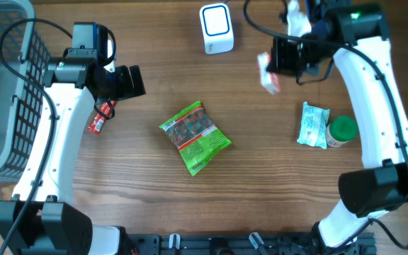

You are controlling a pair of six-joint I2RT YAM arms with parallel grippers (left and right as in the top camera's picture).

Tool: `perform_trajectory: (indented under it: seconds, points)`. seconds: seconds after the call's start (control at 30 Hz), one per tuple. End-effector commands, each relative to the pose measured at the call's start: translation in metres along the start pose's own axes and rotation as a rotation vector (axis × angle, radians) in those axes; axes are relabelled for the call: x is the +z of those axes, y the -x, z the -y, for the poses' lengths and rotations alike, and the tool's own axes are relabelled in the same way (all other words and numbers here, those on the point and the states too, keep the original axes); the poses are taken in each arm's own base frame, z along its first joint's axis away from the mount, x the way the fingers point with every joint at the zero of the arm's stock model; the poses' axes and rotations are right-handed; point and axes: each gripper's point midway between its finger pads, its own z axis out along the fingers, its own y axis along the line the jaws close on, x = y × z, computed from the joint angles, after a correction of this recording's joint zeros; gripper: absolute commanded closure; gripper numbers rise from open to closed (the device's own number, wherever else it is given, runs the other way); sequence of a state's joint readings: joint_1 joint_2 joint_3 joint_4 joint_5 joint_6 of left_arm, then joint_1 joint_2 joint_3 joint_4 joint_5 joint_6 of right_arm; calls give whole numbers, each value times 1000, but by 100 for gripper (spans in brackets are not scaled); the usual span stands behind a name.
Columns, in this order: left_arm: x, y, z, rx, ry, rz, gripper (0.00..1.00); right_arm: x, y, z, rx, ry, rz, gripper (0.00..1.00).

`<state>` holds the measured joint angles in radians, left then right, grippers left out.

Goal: Scan the item barcode
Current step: 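Carry the tissue pack right and drop it near the jar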

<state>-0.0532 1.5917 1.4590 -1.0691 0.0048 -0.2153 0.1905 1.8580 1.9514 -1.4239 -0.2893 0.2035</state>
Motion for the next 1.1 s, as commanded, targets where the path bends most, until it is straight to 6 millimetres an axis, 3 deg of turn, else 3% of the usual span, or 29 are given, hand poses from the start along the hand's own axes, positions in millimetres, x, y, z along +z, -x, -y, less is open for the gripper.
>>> perform_trajectory:
  seconds: [0.0, 0.17, 0.23, 0.33, 0.43, 0.6, 0.67, 0.83, 0.97, 1.07]
  points:
    - [0, 0, 1, -2, -5, 0, 0, 40, -33, 62, 38, -266, -148, 95]
    - [0, 0, 1, -2, -5, 0, 0, 85, -68, 89, 63, -323, -254, 94]
    - [0, 0, 1, -2, -5, 0, 0, 96, -78, 108, 54, -403, -269, 92]
    - [0, 0, 1, -2, -5, 0, 0, 110, -90, 120, 49, -437, -287, 87]
    - [0, 0, 1, -2, -5, 0, 0, 115, -100, 136, 50, -493, -306, 72]
    - [0, 0, 1, -2, -5, 0, 0, 108, -104, 158, 119, -611, -289, 63]
    - [0, 0, 1, -2, -5, 0, 0, 112, -101, 155, 124, -587, -278, 59]
    - [0, 0, 1, -2, -5, 0, 0, 124, -103, 131, 134, -435, -294, 59]
    - [0, 0, 1, -2, -5, 0, 0, 140, -98, 74, 59, -71, -307, 59]
    - [0, 0, 1, -2, -5, 0, 0, 140, -90, 32, 73, 176, -288, 65]
